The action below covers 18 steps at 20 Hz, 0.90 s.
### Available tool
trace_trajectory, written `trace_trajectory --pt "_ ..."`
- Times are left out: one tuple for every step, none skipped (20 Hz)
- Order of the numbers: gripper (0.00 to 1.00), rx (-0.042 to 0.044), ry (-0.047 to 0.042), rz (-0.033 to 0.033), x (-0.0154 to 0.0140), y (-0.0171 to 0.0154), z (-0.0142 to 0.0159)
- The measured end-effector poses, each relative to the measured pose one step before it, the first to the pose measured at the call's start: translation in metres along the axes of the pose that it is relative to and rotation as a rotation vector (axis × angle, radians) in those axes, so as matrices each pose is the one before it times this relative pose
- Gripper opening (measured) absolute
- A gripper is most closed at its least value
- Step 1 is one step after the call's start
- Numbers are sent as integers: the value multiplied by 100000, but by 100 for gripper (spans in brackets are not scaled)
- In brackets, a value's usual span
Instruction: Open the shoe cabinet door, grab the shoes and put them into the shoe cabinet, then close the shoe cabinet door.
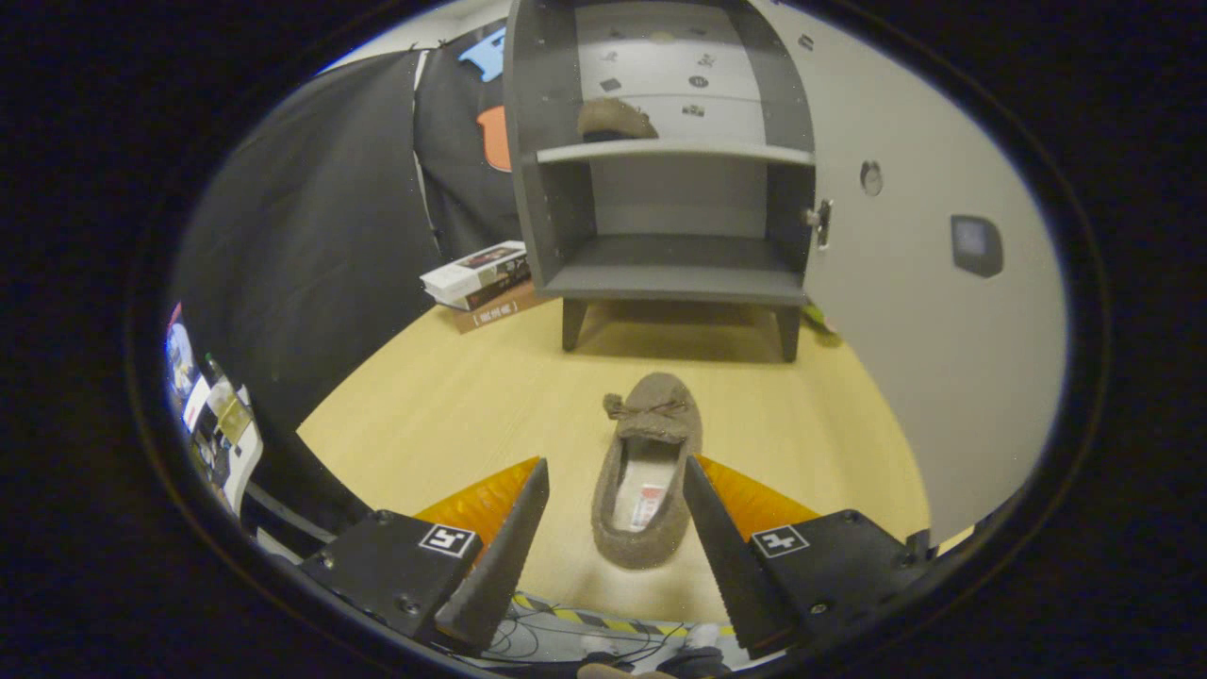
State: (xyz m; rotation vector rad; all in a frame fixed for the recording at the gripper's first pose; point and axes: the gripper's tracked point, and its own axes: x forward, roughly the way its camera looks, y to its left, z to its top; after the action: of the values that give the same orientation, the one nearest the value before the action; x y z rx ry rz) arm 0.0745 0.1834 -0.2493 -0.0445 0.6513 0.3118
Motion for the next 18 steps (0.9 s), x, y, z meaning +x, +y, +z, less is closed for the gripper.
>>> trace_trajectory --pt "92 720 2828 71 269 -90 -495" --pt "92 1354 1619 933 89 89 -7" --pt "92 1495 1212 -223 -4 -235 13" --pt "91 776 1565 120 2 -84 29" --pt "91 621 1360 -150 168 -175 -72" --pt "91 863 1821 -82 -44 5 -231" --pt "91 895 2238 315 135 211 -380" --pt "91 459 1798 -46 70 -76 -108" --pt "91 194 452 -159 29 -78 105" --pt "91 796 507 -637 145 -212 80" --pt "91 1317 1354 850 232 253 -181" --pt "88 1229 1191 -57 7 34 -196" --pt "86 587 768 -411 214 375 179" --pt "77 101 -177 -484 36 84 145" --pt "68 313 -658 -1966 368 -548 226" --pt "48 725 -1183 -2954 105 -743 214" --pt "29 492 -143 -411 -245 -119 -64" --pt "9 -146 457 1258 -311 121 228"
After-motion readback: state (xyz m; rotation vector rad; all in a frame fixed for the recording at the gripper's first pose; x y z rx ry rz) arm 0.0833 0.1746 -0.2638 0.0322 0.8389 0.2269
